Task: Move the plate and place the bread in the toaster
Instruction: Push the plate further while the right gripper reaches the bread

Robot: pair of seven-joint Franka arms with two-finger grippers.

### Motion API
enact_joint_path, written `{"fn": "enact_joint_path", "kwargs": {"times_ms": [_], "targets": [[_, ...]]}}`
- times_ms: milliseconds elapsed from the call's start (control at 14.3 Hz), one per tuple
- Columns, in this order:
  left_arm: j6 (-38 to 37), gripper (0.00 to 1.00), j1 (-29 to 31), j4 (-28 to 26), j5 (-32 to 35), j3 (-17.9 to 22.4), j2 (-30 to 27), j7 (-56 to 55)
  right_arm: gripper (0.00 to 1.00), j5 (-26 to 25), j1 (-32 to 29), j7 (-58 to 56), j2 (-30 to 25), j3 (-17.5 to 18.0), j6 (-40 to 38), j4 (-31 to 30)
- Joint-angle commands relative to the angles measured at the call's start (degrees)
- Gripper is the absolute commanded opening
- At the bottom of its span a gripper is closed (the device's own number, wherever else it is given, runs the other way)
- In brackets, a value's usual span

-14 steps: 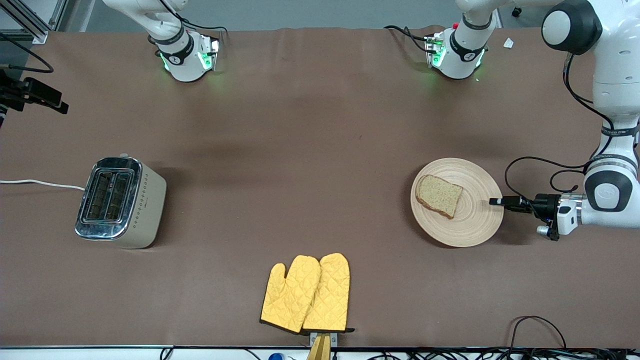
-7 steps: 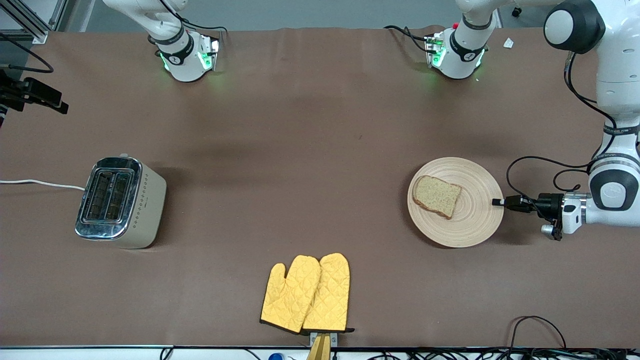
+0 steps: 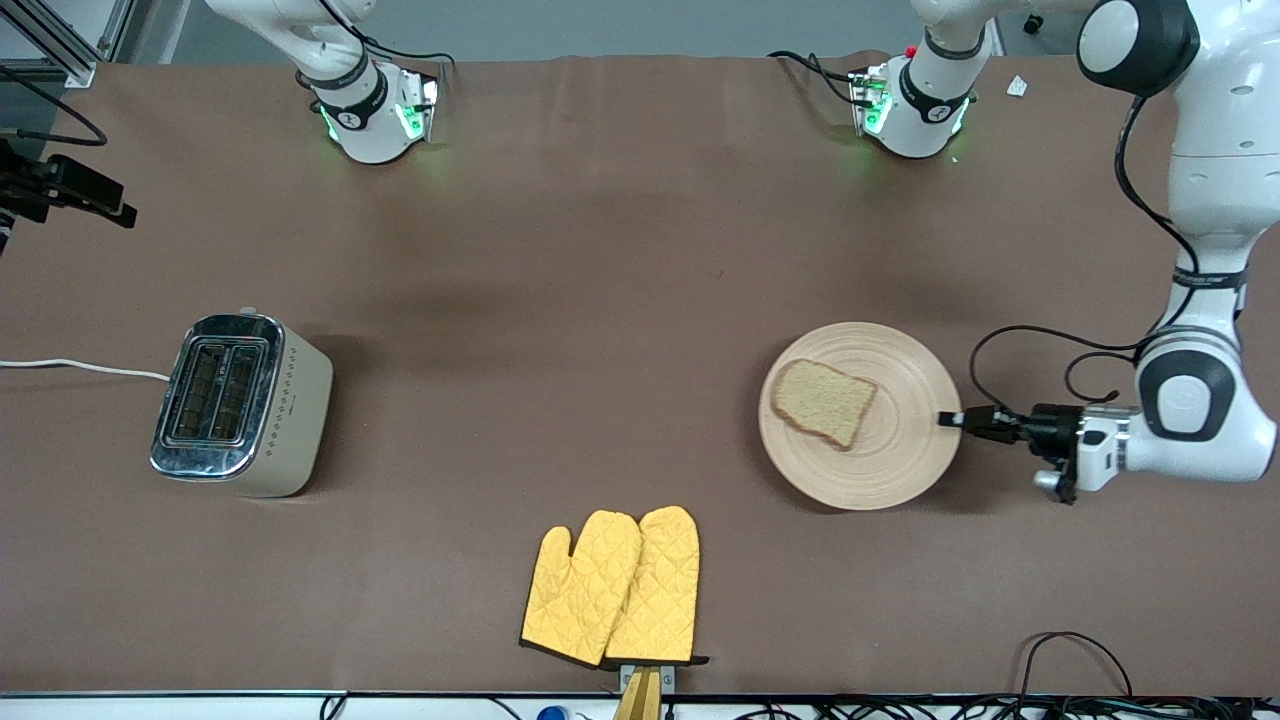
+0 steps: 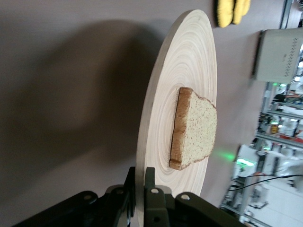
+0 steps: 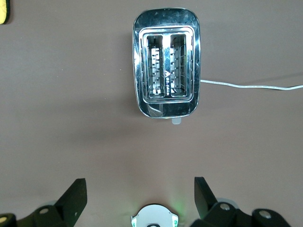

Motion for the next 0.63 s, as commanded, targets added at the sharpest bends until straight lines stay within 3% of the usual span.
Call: {"fn": "enact_joint_path", "kwargs": {"times_ms": [0,140,349,559], "targets": [[1.5,0.0,-0.4,0.0,-1.8,-7.2,-0.9,-8.7,1.0,-0.4,-0.8,0.5,0.0,0.3,-0.1,0.0],[5.7,0.0,-3.5,0.0,-3.7,-10.4,-0.5,-10.7,1.0,-0.4,-1.5,0.5,0.2,0.3,0.2,-0.1],[14.0,0.0,-13.3,-0.1,-11.4,-10.3,0.4,-11.2,1.0,0.3,-0.3,1.0,0.6,0.5,5.9,-3.6],[26.3,0.0,-22.6,-0.2,-13.2,-10.2,4.1,-10.8,1.0,3.0,4.0,8.7,2.8,0.5,9.5,-4.2]]}}
